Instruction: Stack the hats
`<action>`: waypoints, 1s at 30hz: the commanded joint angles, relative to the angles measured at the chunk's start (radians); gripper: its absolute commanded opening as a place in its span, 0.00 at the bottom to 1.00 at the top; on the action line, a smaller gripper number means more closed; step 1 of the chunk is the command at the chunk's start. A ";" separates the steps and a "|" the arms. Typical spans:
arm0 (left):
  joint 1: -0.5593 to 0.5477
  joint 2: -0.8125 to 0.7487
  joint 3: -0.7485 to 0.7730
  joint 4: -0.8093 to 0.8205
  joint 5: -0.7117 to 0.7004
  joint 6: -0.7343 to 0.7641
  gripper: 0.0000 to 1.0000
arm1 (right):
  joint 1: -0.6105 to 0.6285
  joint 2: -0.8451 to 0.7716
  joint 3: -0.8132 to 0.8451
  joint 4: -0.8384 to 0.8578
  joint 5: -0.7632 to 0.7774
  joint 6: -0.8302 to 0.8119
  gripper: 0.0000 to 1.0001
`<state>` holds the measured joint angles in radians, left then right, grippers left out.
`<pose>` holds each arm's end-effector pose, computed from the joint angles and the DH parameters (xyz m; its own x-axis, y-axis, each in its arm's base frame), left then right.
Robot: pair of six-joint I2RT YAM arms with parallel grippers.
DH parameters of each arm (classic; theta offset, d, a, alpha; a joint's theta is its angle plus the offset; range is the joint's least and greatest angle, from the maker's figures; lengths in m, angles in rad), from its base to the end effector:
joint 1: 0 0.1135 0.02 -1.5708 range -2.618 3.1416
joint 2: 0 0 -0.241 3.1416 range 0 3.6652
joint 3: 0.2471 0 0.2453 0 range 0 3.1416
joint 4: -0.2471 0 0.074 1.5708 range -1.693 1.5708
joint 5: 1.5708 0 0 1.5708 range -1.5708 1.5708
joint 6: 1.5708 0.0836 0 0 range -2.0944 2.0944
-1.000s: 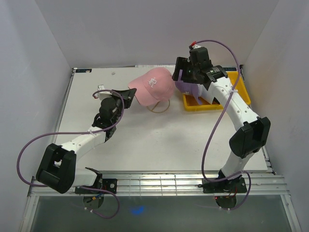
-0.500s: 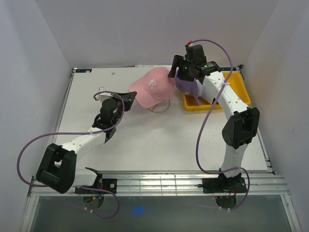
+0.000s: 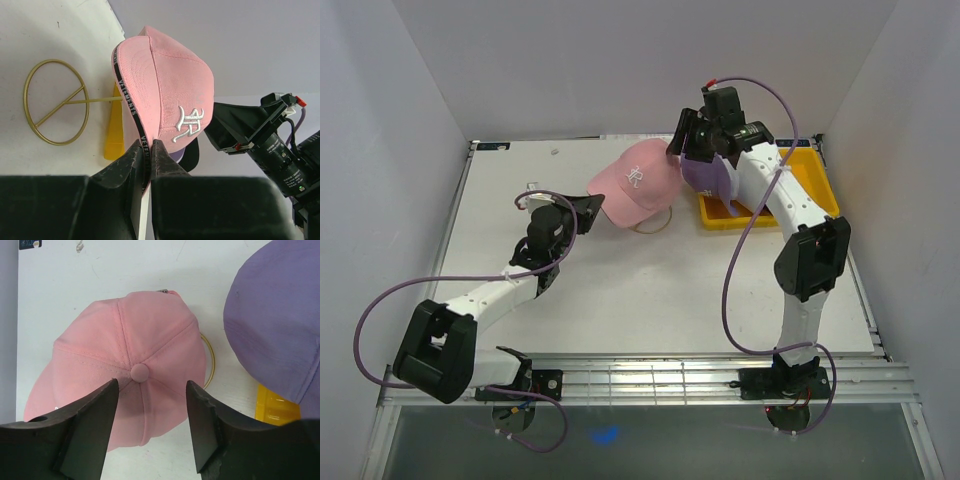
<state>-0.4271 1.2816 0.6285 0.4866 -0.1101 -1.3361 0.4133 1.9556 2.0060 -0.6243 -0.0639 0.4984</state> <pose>0.3056 -0.1290 0.2216 -0.3396 -0.9075 -0.2470 -0.0739 0.2876 -0.9549 0.4349 0.1965 0.3233 -0.6518 0.2351 -0.7211 -0.1575 0.8881 0.4319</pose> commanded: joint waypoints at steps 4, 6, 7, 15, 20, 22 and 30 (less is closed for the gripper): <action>0.001 -0.034 -0.027 -0.066 0.055 0.021 0.24 | -0.002 0.026 0.043 0.047 -0.050 0.037 0.54; 0.001 -0.038 -0.033 -0.068 0.058 0.023 0.24 | -0.002 0.029 0.042 0.051 -0.057 0.042 0.53; 0.001 -0.041 -0.036 -0.071 0.059 0.026 0.25 | -0.002 0.032 0.043 0.054 -0.059 0.043 0.53; -0.004 -0.051 -0.046 -0.083 0.073 0.032 0.31 | -0.001 0.052 0.080 0.055 -0.073 0.057 0.53; -0.013 -0.044 -0.041 -0.092 0.085 0.044 0.40 | -0.002 0.068 0.105 0.054 -0.080 0.058 0.53; -0.019 -0.042 -0.042 -0.098 0.089 0.049 0.45 | -0.002 0.074 0.115 0.054 -0.083 0.055 0.53; -0.024 -0.051 -0.049 -0.154 0.109 0.092 0.56 | -0.002 0.100 0.145 0.043 -0.086 0.032 0.53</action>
<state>-0.4473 1.2675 0.5896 0.3740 -0.0189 -1.2808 0.4122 2.0392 2.1044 -0.5953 -0.1364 0.5457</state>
